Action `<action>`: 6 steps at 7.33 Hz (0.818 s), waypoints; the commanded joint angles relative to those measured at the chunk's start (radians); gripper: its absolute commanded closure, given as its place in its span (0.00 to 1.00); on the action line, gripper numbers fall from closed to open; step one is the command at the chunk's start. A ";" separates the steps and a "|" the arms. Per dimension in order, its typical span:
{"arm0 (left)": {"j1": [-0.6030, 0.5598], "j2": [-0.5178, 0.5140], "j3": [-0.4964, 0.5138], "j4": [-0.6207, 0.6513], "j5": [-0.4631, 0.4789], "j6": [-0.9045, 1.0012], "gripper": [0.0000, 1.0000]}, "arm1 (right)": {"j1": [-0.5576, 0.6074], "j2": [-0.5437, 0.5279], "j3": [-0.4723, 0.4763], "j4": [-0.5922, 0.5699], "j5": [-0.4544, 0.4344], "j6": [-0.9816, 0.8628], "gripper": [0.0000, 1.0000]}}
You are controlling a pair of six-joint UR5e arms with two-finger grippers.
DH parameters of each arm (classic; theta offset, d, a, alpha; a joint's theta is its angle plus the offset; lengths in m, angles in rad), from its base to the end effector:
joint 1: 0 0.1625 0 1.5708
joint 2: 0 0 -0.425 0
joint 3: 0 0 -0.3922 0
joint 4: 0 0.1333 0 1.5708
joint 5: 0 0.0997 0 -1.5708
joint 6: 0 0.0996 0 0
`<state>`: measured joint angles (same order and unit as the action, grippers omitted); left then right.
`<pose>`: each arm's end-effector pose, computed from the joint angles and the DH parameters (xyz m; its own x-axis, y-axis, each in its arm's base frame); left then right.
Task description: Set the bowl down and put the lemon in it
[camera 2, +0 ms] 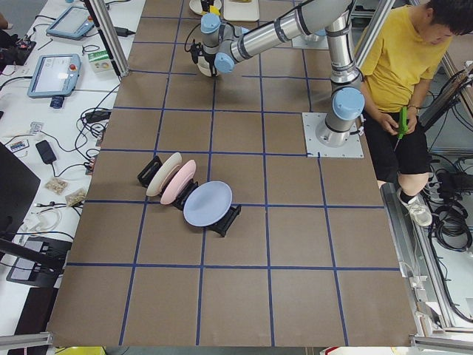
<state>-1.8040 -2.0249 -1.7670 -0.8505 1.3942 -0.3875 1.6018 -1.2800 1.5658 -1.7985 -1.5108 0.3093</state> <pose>-0.2865 -0.5537 0.2161 -0.9713 -0.1450 0.1887 -0.1474 0.9891 0.0015 0.1576 -0.5873 0.3540 -0.9599 0.2776 -0.0393 0.2743 0.9588 0.0735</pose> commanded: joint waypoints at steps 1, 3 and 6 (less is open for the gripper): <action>0.014 0.026 0.003 -0.013 0.026 0.062 0.00 | 0.075 0.023 -0.001 -0.040 0.027 0.123 1.00; 0.073 0.134 0.072 -0.234 0.057 0.187 0.00 | 0.151 0.063 0.000 -0.117 0.026 0.235 1.00; 0.159 0.309 0.155 -0.544 0.150 0.370 0.00 | 0.275 0.164 -0.006 -0.293 0.049 0.362 1.00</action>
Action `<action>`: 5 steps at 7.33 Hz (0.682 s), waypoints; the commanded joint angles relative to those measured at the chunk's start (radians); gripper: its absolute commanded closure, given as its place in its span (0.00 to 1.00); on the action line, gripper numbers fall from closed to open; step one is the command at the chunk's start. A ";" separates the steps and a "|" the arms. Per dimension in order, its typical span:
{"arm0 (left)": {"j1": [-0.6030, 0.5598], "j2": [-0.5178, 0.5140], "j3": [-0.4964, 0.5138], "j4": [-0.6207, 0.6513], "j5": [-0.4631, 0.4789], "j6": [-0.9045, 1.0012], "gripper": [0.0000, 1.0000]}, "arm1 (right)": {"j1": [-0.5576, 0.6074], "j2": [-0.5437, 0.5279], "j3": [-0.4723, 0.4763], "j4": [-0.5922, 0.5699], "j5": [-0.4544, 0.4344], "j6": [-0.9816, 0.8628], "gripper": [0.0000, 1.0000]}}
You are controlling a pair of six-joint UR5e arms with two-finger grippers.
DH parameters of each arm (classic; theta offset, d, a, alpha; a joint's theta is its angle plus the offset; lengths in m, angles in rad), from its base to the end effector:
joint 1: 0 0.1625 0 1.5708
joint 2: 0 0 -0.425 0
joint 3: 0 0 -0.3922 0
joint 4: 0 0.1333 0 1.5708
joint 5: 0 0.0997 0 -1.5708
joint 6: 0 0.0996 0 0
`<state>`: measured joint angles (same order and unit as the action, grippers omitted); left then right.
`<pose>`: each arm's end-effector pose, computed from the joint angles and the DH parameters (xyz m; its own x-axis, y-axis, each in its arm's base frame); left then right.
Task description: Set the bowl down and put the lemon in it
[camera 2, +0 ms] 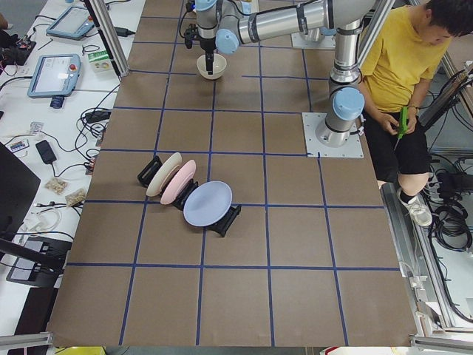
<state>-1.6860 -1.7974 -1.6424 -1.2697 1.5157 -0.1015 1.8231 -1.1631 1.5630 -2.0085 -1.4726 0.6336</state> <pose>-0.2034 -0.5506 0.3622 -0.9984 0.0137 0.0551 0.0139 0.9999 0.0027 0.2966 -0.5774 0.3047 -0.9236 0.3698 -0.1013 0.3690 0.9290 0.0275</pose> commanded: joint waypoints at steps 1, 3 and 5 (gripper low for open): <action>0.090 0.139 0.050 -0.214 0.032 0.141 0.00 | 0.080 0.074 -0.006 -0.129 0.012 0.034 1.00; 0.101 0.191 0.094 -0.283 0.040 0.151 0.00 | 0.093 0.105 0.005 -0.138 0.012 0.021 1.00; 0.098 0.204 0.101 -0.295 0.060 0.151 0.00 | 0.108 0.120 0.011 -0.121 0.018 0.023 1.00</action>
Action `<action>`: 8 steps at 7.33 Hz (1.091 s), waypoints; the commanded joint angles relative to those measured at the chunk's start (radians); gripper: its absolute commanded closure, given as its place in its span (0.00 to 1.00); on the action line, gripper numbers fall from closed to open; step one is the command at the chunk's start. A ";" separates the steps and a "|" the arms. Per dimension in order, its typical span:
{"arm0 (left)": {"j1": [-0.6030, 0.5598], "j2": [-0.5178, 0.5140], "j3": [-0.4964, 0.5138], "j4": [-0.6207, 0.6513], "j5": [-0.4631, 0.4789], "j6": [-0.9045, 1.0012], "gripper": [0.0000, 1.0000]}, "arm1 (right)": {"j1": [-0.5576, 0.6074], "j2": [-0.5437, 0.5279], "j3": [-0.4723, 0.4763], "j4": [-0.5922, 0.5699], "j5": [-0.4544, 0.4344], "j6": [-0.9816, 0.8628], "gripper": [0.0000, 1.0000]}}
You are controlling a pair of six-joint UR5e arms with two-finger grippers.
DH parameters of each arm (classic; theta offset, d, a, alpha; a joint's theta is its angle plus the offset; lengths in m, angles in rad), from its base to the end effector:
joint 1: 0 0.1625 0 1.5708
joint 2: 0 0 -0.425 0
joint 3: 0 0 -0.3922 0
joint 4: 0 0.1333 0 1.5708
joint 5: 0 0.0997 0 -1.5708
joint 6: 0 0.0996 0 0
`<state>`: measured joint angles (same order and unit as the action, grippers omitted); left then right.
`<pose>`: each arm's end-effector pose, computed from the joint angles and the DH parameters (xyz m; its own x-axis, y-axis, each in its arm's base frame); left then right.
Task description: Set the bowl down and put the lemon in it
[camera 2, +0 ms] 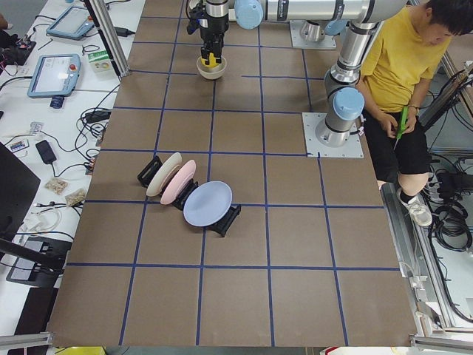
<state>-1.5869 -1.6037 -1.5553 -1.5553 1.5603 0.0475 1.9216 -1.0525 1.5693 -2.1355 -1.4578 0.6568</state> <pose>-0.1425 -0.5034 0.4807 -0.9979 0.0635 0.0106 0.0636 0.9980 0.0014 0.3611 -0.5662 0.2438 -0.9471 0.2983 -0.1184 0.2968 0.9545 0.0308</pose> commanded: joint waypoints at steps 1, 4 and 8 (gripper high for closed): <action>0.002 0.024 0.024 -0.029 0.035 0.003 0.00 | 0.011 0.012 0.021 0.008 0.002 -0.006 1.00; 0.022 0.031 0.026 -0.042 0.033 0.003 0.00 | 0.011 0.014 0.071 -0.014 -0.012 -0.102 0.30; 0.022 0.031 0.023 -0.026 0.023 0.002 0.00 | -0.004 0.003 0.051 -0.011 -0.003 -0.103 0.00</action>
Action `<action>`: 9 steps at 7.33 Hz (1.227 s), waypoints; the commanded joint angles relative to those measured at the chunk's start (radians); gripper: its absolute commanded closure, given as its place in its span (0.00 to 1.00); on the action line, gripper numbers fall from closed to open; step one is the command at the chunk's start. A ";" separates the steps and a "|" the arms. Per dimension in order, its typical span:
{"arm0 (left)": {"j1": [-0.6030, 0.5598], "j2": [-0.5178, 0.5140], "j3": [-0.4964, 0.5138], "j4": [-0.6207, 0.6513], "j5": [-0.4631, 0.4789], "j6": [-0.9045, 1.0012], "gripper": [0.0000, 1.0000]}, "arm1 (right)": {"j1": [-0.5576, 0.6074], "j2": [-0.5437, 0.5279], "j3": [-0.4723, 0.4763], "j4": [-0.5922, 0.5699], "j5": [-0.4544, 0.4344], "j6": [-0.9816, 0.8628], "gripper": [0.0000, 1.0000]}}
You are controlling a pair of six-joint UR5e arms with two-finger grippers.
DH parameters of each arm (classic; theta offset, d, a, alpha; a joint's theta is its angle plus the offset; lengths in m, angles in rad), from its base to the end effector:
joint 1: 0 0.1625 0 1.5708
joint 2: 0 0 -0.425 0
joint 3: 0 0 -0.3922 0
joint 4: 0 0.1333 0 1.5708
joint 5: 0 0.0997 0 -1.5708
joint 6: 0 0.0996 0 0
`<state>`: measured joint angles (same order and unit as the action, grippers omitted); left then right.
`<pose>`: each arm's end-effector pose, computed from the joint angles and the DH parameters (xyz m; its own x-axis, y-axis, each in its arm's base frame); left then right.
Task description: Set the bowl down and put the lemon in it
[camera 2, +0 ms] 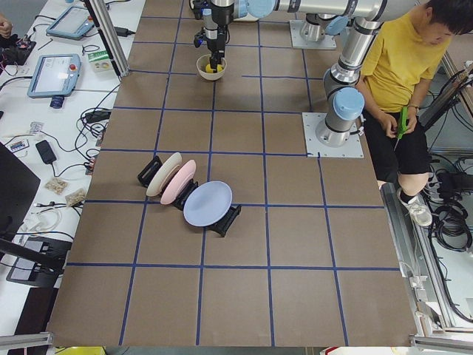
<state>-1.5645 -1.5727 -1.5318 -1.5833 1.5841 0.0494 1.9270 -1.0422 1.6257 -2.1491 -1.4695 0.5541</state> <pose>-0.1289 -0.4957 0.5049 -0.9990 0.0427 -0.0145 0.0431 0.9988 -0.0239 0.3578 -0.5506 0.2138 -0.9765 0.1985 -0.0833 0.1942 0.9793 0.0576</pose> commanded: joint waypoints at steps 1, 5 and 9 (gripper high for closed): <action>0.000 -0.003 -0.001 0.002 -0.001 0.000 0.00 | -0.020 -0.024 -0.041 0.018 -0.001 0.000 0.00; 0.000 0.003 -0.001 0.002 0.011 0.000 0.00 | -0.126 -0.209 -0.126 0.301 -0.031 -0.179 0.00; 0.000 -0.001 0.010 0.011 0.036 0.012 0.00 | -0.310 -0.393 -0.092 0.553 -0.032 -0.425 0.00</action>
<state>-1.5639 -1.5739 -1.5211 -1.5729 1.6184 0.0607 1.6685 -1.3888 1.5158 -1.6507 -1.5008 0.1895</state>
